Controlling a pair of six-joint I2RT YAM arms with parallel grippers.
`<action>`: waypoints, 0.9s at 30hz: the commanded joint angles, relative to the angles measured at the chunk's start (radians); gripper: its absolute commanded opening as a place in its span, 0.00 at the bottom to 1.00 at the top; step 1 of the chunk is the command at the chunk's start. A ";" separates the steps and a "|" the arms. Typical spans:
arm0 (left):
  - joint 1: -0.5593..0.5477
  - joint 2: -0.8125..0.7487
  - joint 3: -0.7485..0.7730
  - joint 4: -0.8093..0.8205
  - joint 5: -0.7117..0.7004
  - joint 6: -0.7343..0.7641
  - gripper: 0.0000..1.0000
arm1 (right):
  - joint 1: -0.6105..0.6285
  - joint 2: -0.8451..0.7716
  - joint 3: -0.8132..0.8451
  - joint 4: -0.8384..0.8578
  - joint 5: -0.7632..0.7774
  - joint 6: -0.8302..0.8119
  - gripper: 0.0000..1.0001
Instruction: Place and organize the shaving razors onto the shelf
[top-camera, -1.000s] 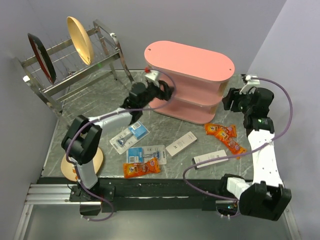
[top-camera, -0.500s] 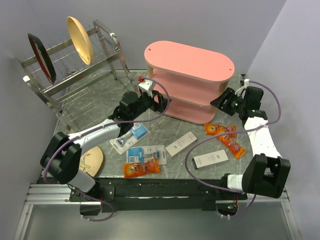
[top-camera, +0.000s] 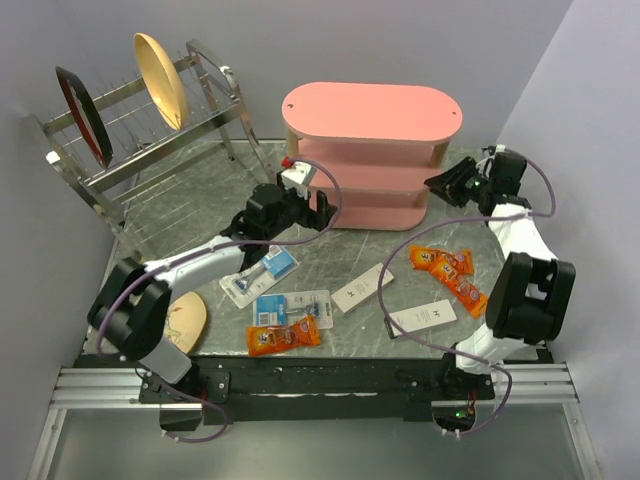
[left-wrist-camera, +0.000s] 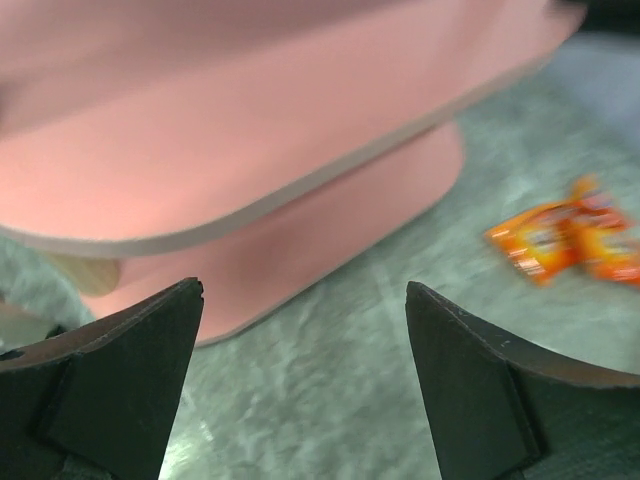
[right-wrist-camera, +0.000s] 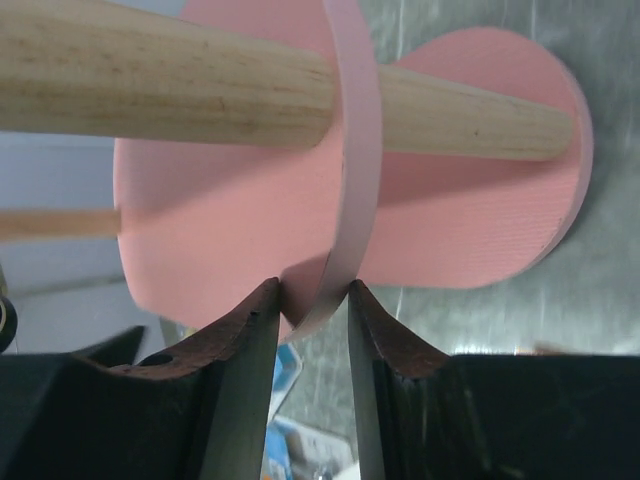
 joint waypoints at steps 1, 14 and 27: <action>0.039 0.134 0.069 0.009 -0.072 0.032 0.88 | -0.011 0.084 0.123 0.048 0.080 -0.038 0.29; 0.070 0.297 0.301 -0.066 -0.105 -0.012 0.88 | -0.093 0.035 0.059 0.060 0.068 -0.086 0.25; 0.050 0.039 0.125 -0.282 -0.015 -0.080 0.99 | -0.089 -0.226 0.037 -0.262 0.049 -0.489 0.75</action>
